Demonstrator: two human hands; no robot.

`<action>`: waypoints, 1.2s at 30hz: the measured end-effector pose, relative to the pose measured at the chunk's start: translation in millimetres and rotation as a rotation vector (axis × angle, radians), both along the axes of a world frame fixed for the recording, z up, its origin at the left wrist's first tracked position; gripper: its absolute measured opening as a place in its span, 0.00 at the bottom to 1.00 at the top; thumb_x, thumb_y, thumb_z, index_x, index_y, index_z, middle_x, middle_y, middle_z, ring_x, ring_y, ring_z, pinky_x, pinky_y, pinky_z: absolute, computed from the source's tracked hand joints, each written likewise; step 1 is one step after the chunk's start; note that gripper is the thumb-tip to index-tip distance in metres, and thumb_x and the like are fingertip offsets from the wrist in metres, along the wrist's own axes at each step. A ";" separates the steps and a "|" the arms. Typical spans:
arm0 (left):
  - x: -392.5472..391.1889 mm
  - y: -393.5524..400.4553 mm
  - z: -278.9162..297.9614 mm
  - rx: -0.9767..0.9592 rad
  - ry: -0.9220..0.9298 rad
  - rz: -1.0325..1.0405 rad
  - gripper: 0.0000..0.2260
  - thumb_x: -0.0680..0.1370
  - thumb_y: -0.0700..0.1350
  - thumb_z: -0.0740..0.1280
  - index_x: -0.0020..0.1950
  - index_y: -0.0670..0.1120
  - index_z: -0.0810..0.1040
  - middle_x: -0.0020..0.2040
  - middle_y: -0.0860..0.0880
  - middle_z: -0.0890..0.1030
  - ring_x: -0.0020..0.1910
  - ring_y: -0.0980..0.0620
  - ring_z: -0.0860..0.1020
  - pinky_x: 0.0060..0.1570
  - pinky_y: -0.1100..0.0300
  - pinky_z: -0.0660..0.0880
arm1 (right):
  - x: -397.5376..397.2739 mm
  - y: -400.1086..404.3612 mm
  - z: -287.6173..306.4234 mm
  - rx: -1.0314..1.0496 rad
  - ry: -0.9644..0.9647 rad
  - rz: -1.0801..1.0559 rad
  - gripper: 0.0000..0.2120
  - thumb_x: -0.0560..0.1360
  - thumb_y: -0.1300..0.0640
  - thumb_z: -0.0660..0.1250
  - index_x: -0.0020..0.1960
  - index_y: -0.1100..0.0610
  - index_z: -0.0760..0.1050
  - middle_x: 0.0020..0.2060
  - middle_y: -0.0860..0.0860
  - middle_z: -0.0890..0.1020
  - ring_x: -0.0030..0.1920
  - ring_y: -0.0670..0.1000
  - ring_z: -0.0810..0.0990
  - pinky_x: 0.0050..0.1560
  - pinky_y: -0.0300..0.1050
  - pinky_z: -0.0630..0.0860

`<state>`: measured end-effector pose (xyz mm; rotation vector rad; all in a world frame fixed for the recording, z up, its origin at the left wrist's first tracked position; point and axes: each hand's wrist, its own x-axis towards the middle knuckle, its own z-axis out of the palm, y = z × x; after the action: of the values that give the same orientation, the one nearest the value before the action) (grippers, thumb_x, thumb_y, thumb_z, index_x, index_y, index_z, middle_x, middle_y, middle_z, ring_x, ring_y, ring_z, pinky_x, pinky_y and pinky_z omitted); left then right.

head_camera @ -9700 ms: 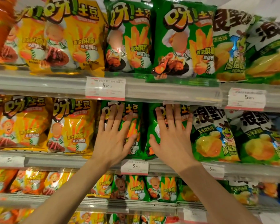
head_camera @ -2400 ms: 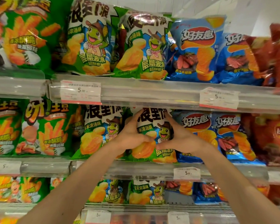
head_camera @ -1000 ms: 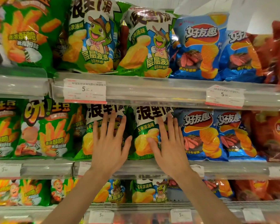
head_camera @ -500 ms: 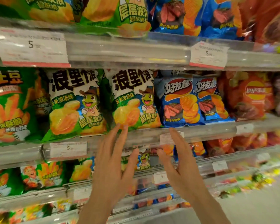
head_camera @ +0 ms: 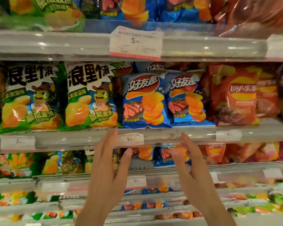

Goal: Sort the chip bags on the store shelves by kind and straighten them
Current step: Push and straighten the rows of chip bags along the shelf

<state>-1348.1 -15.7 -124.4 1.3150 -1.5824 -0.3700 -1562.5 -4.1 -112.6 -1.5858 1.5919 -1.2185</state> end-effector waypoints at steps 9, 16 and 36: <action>-83.7 -9.7 34.2 -0.093 -0.093 0.064 0.25 0.82 0.56 0.61 0.79 0.57 0.61 0.76 0.57 0.63 0.66 0.75 0.64 0.58 0.77 0.67 | -103.5 -20.7 17.8 -0.089 0.145 0.028 0.34 0.74 0.25 0.52 0.77 0.33 0.54 0.75 0.34 0.61 0.76 0.41 0.60 0.76 0.54 0.64; -61.0 -58.0 60.3 -0.089 -0.282 0.095 0.26 0.81 0.57 0.62 0.78 0.53 0.63 0.78 0.49 0.59 0.74 0.49 0.63 0.69 0.49 0.70 | -89.9 -67.5 51.2 -0.319 0.562 0.161 0.34 0.80 0.32 0.50 0.81 0.48 0.54 0.78 0.48 0.60 0.77 0.50 0.60 0.75 0.53 0.64; -10.0 -152.8 125.5 0.599 -0.160 -0.340 0.53 0.64 0.39 0.80 0.78 0.65 0.54 0.58 0.44 0.83 0.56 0.38 0.82 0.53 0.39 0.81 | -28.5 -180.8 123.4 0.135 0.544 0.688 0.67 0.62 0.52 0.85 0.81 0.41 0.37 0.72 0.38 0.65 0.70 0.41 0.68 0.71 0.37 0.65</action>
<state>-1358.1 -168.6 1.2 1.5385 -1.9197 -1.0341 -1591.0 -184.9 10.8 -2.2259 1.1881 -0.3221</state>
